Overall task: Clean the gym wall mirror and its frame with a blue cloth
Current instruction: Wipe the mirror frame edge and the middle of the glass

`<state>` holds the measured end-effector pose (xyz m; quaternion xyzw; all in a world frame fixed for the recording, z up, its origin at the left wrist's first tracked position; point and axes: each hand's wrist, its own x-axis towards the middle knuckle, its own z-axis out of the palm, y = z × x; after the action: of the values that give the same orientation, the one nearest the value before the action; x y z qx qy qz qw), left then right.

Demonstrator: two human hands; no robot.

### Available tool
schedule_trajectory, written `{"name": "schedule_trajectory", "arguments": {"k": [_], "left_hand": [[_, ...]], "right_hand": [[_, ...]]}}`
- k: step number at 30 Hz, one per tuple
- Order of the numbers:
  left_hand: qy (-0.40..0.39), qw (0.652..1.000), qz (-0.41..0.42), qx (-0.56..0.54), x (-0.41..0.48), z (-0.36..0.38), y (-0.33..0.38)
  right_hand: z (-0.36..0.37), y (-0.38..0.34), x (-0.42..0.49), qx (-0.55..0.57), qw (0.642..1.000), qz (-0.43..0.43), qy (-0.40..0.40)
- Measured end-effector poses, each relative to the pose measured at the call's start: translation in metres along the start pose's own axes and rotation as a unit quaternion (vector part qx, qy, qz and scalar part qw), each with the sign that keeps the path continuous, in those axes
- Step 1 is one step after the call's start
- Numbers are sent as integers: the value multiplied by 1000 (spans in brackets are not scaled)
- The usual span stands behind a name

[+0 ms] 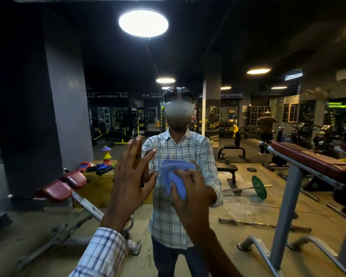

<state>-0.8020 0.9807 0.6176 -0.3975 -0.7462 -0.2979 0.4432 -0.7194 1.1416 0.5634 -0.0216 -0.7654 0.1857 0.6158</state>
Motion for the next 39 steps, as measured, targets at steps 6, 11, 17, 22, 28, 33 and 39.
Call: {"name": "schedule_trajectory", "arguments": {"k": [6, 11, 17, 22, 28, 33, 39], "left_hand": [[-2, 1000, -18, -2, 0, -2, 5], [-9, 1000, -17, 6, 3, -5, 7], [4, 1000, -21, -17, 6, 0, 14], [13, 999, 33, -9, 13, 14, 30], [0, 998, 62, -21, 23, 55, 73], [10, 997, 77, -19, 27, 74, 99], [19, 998, 64, -6, 33, 87, 122]], "right_hand": [[-25, -1, 44, 12, 999, 25, 33], [-43, 5, 103, -37, 993, -108, -16], [-75, 8, 158, -31, 997, -64, 40], [-110, 60, 138, -20, 994, -106, 17], [-103, 85, 68, -52, 982, -138, -114], [-142, 120, 90, -44, 996, -73, 7], [-148, 121, 103, -69, 983, -160, -60]]}}
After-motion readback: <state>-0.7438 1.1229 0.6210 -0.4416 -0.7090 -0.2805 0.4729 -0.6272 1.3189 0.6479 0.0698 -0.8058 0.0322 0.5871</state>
